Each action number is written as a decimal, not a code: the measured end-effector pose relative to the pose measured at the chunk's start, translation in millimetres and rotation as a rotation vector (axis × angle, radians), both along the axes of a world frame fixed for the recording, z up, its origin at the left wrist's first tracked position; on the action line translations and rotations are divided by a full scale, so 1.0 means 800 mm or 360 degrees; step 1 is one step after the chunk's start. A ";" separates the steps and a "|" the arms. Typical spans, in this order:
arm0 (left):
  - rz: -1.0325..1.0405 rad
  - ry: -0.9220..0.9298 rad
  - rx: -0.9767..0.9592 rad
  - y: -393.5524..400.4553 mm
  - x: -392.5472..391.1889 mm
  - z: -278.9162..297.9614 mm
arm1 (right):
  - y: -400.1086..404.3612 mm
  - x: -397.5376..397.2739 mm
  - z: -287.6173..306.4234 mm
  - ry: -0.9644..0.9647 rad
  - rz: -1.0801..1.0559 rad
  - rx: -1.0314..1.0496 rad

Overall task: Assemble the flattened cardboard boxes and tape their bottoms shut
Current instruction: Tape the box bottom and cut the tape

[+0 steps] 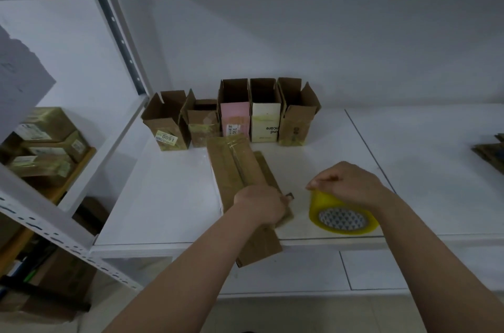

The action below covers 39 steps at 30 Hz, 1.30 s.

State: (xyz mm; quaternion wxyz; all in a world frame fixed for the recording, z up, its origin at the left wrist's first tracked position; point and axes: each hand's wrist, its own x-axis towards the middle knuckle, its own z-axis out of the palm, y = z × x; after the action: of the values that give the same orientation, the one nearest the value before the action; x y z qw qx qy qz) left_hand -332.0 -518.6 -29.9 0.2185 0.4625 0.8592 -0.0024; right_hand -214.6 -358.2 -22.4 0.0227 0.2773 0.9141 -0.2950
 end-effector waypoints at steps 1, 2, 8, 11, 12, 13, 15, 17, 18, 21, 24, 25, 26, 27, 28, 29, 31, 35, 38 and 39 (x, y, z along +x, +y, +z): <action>0.0006 -0.0146 0.0104 -0.009 -0.005 0.000 | 0.006 0.005 0.000 0.0076 -0.0085 -0.0076; 0.0065 -0.0390 0.0239 -0.019 -0.011 0.000 | 0.011 0.009 -0.001 0.0144 -0.0159 -0.0130; 0.0772 -0.1276 0.0957 -0.047 -0.031 -0.018 | 0.003 0.008 -0.038 0.0381 -0.0416 -0.0342; 0.0827 -0.0931 0.0949 -0.035 -0.024 -0.030 | -0.006 0.006 -0.061 0.0428 -0.0519 -0.0324; 0.0818 -0.0792 0.0920 -0.031 -0.022 -0.031 | -0.006 0.003 -0.064 0.0412 -0.0531 -0.0289; 0.0810 -0.0645 0.0857 -0.029 -0.019 -0.030 | -0.006 0.002 -0.064 0.0395 -0.0535 -0.0271; 0.0783 -0.0328 0.0682 -0.022 -0.010 -0.027 | -0.007 0.002 -0.064 0.0389 -0.0538 -0.0267; 0.0726 -0.0057 0.0516 -0.013 0.001 -0.024 | -0.008 0.004 -0.064 0.0410 -0.0544 -0.0263; 0.0704 0.0033 0.0458 -0.009 0.006 -0.021 | -0.008 0.005 -0.064 0.0423 -0.0546 -0.0264; 0.0661 0.0172 0.0391 0.001 0.012 -0.020 | -0.011 0.010 -0.065 0.0481 -0.0569 -0.0293; 0.0670 0.0098 0.0506 -0.001 0.008 -0.023 | -0.012 0.016 -0.065 0.0550 -0.0608 -0.0364; 0.0694 -0.0009 0.0597 -0.004 0.003 -0.022 | -0.011 0.018 -0.063 0.0605 -0.0617 -0.0394; 0.0726 -0.0152 0.0717 -0.006 -0.003 -0.020 | -0.010 0.020 -0.058 0.0680 -0.0622 -0.0415; 0.0756 -0.0304 0.0861 -0.009 -0.008 -0.015 | -0.008 0.021 -0.052 0.0755 -0.0612 -0.0426; 0.0782 -0.0441 0.1016 -0.010 -0.010 -0.010 | -0.007 0.021 -0.044 0.0816 -0.0586 -0.0423; 0.0796 -0.0557 0.1168 -0.010 -0.009 -0.002 | -0.007 0.020 -0.036 0.0862 -0.0548 -0.0415; 0.0780 -0.0717 0.1338 -0.003 0.001 0.012 | -0.009 0.015 -0.023 0.0916 -0.0465 -0.0381; 0.0771 -0.0706 0.1321 0.017 0.015 0.019 | -0.019 0.007 -0.019 0.0948 -0.0424 -0.0323; 0.0841 -0.0830 0.1416 0.020 0.027 0.017 | -0.023 0.008 -0.027 0.0958 -0.0550 -0.0232; 0.0856 -0.0916 0.1428 0.021 0.035 0.016 | -0.023 0.009 -0.029 0.0958 -0.0609 -0.0185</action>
State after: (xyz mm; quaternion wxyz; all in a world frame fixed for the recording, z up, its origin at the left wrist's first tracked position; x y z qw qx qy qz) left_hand -303.8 -502.1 -16.7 0.2188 0.2578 0.7696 0.5417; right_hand -207.8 -376.8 -45.6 -0.2872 0.3423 0.7931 -0.4139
